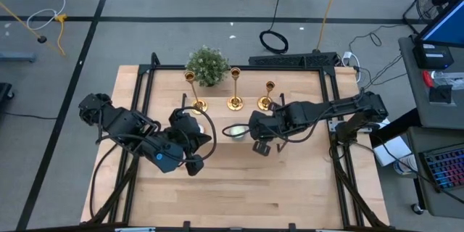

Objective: Stock candles and holders on shelf
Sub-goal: Align the red scented candle with the other scented candles on the shelf

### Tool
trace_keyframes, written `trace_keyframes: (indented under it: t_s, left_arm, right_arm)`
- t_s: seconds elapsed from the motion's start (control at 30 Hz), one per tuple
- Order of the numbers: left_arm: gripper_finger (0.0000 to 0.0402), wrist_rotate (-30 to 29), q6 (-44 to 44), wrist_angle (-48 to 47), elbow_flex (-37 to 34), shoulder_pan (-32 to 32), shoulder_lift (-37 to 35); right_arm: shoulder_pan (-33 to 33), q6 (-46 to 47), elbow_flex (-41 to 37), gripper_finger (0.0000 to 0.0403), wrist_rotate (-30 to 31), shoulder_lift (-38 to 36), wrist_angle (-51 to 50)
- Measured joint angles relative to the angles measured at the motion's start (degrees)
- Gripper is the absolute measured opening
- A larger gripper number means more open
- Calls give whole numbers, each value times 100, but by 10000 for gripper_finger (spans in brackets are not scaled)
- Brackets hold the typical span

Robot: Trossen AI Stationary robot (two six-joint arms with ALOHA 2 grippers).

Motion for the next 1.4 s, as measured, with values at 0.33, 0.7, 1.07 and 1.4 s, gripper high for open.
trace_keyframes:
  t_s: [0.33,0.7,1.07,1.4]
  left_arm:
    - [3,-72,-42,13,0,-28,0]
    - [7,-162,-77,15,0,-66,2]
    - [3,-162,-52,0,0,-66,2]
    - [5,-168,-46,-3,0,-66,2]
  right_arm:
    - [0,-22,-7,0,-15,113,37]
    - [0,-70,0,0,-17,175,-14]
    - [-2,-127,0,0,1,181,-202]
    - [-2,-129,0,0,-2,181,-192]
